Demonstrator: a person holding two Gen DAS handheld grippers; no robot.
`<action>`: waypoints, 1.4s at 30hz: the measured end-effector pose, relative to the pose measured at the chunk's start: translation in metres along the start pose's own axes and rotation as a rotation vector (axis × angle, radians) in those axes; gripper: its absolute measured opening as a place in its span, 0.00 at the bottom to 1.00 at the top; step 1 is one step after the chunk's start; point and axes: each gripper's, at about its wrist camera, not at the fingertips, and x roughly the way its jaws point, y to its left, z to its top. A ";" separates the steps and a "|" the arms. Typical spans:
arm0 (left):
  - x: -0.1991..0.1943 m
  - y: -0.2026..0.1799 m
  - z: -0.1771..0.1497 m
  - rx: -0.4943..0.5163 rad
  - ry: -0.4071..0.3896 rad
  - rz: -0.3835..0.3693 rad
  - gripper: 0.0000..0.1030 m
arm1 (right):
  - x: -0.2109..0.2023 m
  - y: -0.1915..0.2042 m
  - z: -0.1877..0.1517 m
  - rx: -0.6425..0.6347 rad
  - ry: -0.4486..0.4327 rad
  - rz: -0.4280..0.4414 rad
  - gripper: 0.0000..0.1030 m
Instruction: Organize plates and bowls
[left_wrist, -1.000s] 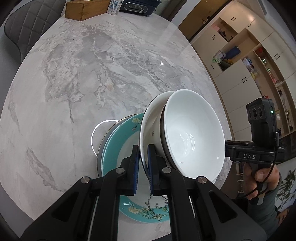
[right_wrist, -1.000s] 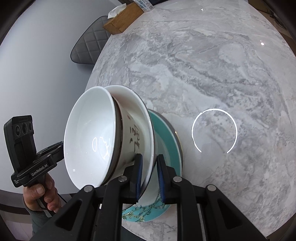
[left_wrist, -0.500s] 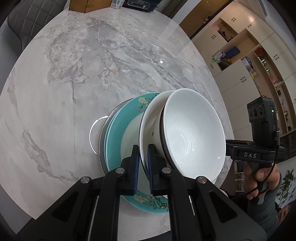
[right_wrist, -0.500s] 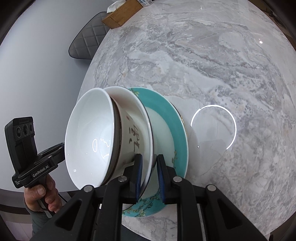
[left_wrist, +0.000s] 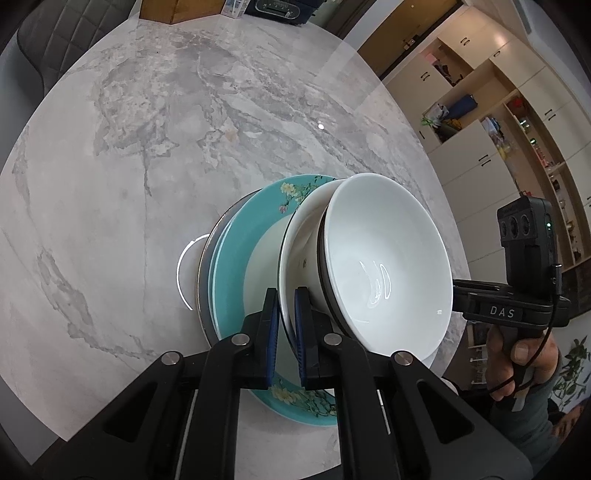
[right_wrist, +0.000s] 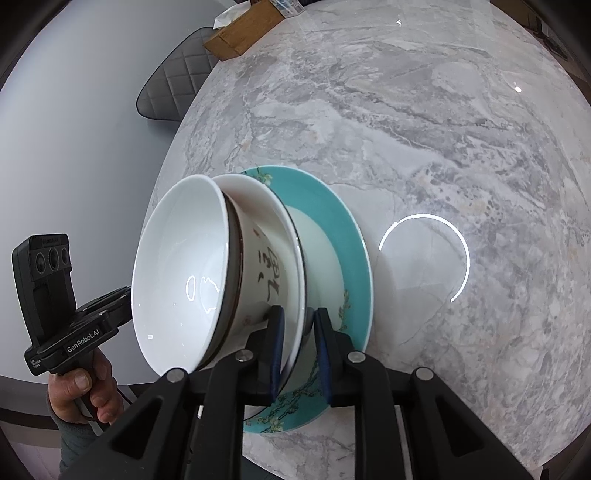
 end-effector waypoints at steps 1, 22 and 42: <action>-0.001 0.000 -0.001 -0.004 -0.009 0.001 0.05 | -0.001 0.001 -0.001 -0.008 -0.006 -0.003 0.20; -0.118 -0.053 -0.056 0.189 -0.583 0.383 1.00 | -0.091 -0.008 -0.049 -0.011 -0.370 -0.049 1.00; -0.111 -0.109 -0.117 0.184 -0.631 0.562 1.00 | -0.108 0.038 -0.118 -0.081 -0.629 -0.207 1.00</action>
